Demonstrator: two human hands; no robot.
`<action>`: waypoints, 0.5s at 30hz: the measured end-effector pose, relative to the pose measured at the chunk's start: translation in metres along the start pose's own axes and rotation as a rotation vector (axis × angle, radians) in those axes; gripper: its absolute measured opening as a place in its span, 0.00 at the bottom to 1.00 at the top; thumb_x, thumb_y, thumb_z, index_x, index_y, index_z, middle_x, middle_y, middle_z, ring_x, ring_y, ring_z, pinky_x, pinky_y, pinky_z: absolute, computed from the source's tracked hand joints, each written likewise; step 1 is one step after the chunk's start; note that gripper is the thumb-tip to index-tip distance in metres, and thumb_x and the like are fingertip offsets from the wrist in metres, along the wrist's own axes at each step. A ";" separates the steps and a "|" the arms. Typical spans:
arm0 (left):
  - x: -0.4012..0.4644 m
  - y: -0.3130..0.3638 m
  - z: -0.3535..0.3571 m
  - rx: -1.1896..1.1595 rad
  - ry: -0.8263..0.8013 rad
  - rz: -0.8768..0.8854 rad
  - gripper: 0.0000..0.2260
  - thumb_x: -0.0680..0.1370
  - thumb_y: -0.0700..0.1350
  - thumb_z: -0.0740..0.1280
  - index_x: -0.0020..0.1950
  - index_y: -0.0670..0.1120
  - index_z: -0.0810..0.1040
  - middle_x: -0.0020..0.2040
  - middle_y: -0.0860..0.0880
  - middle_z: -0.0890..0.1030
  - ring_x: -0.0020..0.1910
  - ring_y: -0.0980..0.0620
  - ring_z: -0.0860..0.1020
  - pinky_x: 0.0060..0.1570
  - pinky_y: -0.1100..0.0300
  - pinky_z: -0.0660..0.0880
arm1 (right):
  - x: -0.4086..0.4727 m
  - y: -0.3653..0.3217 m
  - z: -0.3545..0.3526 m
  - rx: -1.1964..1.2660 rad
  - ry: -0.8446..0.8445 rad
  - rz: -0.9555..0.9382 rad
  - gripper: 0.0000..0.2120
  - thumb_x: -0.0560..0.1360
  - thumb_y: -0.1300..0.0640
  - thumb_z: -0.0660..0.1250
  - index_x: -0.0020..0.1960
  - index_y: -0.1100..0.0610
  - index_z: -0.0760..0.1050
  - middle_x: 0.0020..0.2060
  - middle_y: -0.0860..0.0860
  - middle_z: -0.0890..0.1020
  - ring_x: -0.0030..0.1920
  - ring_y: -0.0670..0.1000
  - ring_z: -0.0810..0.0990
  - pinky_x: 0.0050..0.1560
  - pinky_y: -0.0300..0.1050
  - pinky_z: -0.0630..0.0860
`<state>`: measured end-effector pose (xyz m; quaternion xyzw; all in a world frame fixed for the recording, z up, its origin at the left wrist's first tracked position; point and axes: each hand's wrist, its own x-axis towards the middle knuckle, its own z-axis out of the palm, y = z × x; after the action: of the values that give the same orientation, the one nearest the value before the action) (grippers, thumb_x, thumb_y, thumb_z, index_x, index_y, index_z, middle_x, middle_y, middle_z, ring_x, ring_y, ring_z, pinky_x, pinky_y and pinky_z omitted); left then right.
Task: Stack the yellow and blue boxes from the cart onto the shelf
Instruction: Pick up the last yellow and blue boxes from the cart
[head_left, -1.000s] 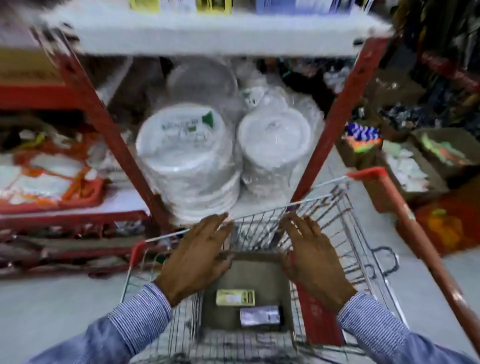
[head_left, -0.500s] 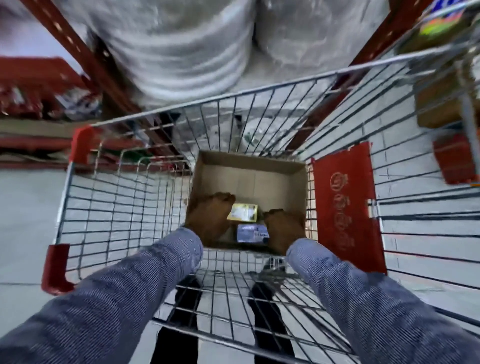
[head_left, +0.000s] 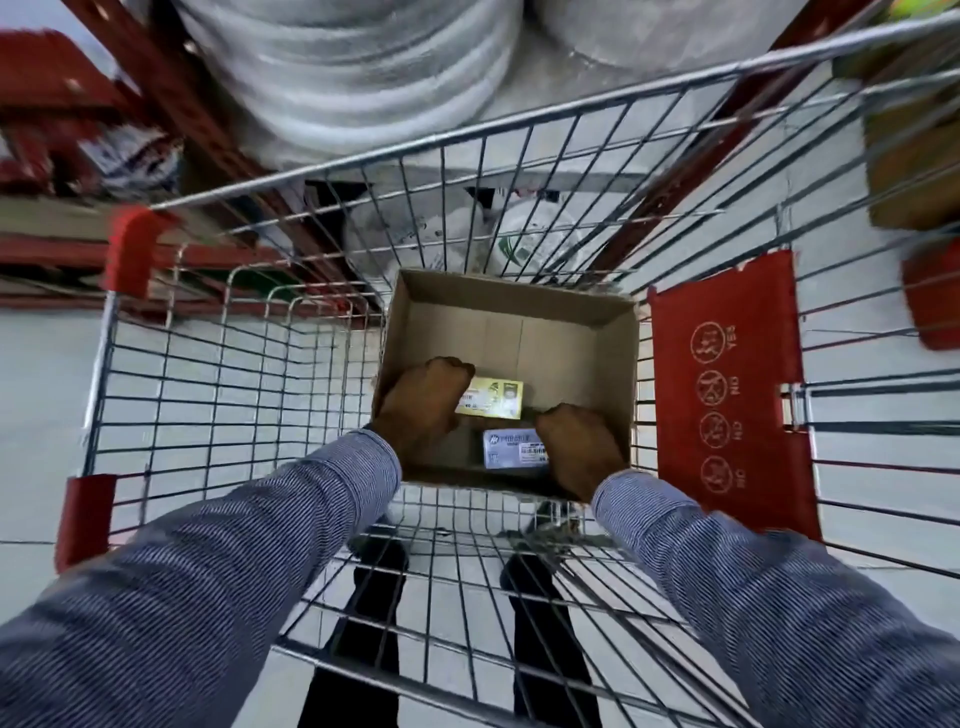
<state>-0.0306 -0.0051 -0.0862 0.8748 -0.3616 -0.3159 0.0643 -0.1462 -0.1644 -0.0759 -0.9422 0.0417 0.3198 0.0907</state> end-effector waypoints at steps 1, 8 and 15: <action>-0.002 0.002 -0.009 -0.005 0.013 -0.008 0.24 0.69 0.41 0.75 0.63 0.44 0.73 0.60 0.42 0.78 0.58 0.42 0.77 0.56 0.47 0.77 | -0.003 0.001 -0.008 -0.007 0.006 0.001 0.11 0.72 0.59 0.69 0.54 0.57 0.75 0.54 0.58 0.81 0.53 0.58 0.79 0.52 0.50 0.75; -0.043 0.013 -0.118 0.061 0.272 -0.047 0.22 0.64 0.51 0.77 0.57 0.52 0.78 0.50 0.48 0.84 0.48 0.46 0.82 0.44 0.53 0.81 | -0.037 -0.004 -0.114 -0.015 0.030 -0.013 0.19 0.65 0.54 0.76 0.53 0.56 0.75 0.52 0.56 0.81 0.51 0.58 0.79 0.48 0.50 0.77; -0.146 0.040 -0.289 0.093 0.543 -0.046 0.18 0.63 0.54 0.75 0.51 0.53 0.79 0.45 0.51 0.85 0.43 0.47 0.83 0.38 0.55 0.79 | -0.104 -0.015 -0.246 -0.010 0.364 -0.013 0.14 0.59 0.48 0.74 0.38 0.52 0.73 0.39 0.52 0.82 0.42 0.55 0.81 0.37 0.43 0.73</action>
<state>0.0397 0.0304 0.2304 0.9375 -0.3252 -0.0544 0.1116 -0.0800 -0.1963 0.1809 -0.9852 0.0497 0.1437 0.0791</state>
